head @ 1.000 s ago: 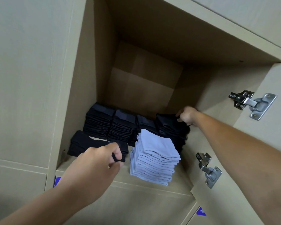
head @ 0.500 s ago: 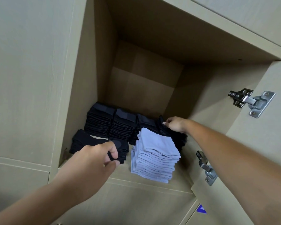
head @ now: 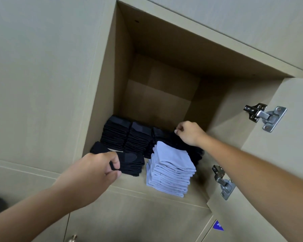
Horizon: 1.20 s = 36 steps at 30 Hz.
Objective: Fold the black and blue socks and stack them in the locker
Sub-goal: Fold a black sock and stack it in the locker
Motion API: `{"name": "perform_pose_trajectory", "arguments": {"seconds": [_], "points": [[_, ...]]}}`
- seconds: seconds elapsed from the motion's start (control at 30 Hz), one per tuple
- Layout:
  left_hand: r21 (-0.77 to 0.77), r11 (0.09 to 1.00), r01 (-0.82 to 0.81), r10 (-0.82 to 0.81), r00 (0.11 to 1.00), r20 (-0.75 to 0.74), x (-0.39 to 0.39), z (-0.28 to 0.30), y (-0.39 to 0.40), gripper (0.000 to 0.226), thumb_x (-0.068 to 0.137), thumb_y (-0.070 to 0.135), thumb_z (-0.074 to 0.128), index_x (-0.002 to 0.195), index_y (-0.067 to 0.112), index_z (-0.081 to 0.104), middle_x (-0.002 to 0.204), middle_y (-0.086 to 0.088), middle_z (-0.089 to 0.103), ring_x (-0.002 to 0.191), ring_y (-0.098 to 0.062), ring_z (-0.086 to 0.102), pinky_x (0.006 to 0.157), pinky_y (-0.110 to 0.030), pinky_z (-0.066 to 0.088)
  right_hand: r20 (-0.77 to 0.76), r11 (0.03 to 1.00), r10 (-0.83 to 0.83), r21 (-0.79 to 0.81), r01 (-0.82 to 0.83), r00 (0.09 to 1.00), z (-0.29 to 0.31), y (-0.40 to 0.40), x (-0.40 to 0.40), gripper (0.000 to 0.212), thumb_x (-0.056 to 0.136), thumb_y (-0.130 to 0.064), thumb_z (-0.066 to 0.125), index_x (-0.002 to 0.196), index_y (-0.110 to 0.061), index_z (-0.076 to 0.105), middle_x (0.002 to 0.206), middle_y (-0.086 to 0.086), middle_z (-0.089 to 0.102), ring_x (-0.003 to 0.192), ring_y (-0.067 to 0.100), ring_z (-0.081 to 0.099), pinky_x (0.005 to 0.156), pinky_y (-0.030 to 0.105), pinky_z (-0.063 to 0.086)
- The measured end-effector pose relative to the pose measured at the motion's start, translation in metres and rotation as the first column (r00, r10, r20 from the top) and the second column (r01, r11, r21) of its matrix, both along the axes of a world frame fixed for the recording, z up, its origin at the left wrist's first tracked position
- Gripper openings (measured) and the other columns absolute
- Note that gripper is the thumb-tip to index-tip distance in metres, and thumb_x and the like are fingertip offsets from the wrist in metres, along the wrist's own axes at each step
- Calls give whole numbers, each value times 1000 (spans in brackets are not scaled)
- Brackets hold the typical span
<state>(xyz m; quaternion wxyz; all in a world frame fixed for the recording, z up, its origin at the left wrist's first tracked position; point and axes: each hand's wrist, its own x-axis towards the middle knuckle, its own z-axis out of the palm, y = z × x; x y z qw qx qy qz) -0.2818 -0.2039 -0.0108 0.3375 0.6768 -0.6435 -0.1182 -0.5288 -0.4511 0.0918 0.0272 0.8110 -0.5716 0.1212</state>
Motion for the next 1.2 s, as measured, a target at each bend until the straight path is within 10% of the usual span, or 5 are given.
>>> {"name": "perform_pose_trajectory", "arguments": {"seconds": [0.33,1.2], "points": [[19,997,-70,69,996,61,29,11,22,11,95,42,63,88,36,58,74,26,67,69,-4,63,73,-35,57,308,961,275,-112,-253,910,-33,122,49,15,100,-33,55,106,-28,68,102,-14,66,106,9,56,91,38,51],[199,921,-336,314,940,133,151,1,75,14,91,32,73,94,19,69,79,8,74,72,-16,70,61,-20,45,304,769,611,-9,-639,731,-112,197,134,11,96,-33,63,105,-29,67,92,-16,61,90,2,56,82,29,49]]}}
